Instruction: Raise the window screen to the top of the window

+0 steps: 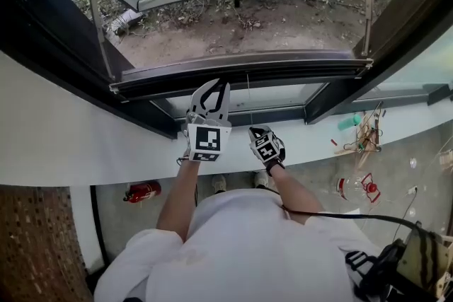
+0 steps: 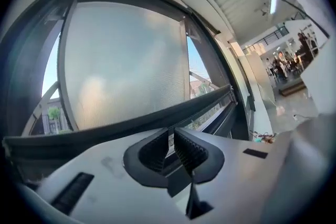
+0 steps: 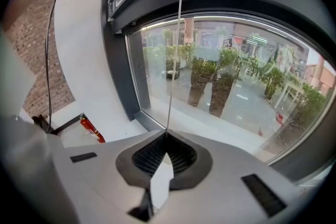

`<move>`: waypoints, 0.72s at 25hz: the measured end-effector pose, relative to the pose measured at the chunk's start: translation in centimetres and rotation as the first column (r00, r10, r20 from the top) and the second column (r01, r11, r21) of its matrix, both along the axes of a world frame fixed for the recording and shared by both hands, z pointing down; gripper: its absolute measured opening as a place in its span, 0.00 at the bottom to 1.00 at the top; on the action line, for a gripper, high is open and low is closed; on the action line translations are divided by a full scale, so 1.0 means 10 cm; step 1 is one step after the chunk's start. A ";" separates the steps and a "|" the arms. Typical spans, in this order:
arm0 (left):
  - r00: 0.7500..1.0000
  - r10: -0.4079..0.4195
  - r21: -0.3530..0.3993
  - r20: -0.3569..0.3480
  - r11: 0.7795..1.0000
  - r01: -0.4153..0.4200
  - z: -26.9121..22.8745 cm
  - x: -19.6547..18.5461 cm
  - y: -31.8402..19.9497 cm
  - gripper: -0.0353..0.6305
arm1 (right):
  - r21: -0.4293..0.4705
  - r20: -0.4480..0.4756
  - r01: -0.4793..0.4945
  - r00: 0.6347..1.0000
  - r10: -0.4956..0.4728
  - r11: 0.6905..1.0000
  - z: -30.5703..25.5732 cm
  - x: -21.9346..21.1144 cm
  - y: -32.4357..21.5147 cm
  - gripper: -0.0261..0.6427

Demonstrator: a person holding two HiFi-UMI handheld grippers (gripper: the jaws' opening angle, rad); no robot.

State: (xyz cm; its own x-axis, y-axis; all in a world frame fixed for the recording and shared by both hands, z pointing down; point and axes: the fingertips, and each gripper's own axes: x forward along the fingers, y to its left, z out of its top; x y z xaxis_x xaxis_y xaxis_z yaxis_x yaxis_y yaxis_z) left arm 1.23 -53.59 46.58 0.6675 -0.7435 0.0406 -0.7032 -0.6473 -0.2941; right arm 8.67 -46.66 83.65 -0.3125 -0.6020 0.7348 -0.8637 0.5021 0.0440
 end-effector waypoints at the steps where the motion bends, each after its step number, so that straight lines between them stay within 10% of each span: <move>1: 1.000 -0.008 -0.025 -0.025 1.000 0.008 0.03 -0.03 0.02 0.09 | 0.000 0.003 0.000 1.000 0.000 1.000 0.00 0.00 0.03 0.04; 18: 0.991 -0.082 -0.134 -0.110 0.989 0.067 0.21 -0.24 0.05 0.06 | 0.115 0.118 -0.022 0.993 0.008 0.993 -0.36 -0.09 0.04 0.04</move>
State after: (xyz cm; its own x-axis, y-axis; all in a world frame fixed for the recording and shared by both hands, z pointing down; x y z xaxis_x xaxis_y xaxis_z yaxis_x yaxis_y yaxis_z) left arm -1.21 -53.11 48.73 0.6163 -0.7848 0.0659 -0.7751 -0.6192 -0.1256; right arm 7.74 -46.24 80.01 -0.3829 -0.6863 0.6184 -0.8736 0.4866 -0.0008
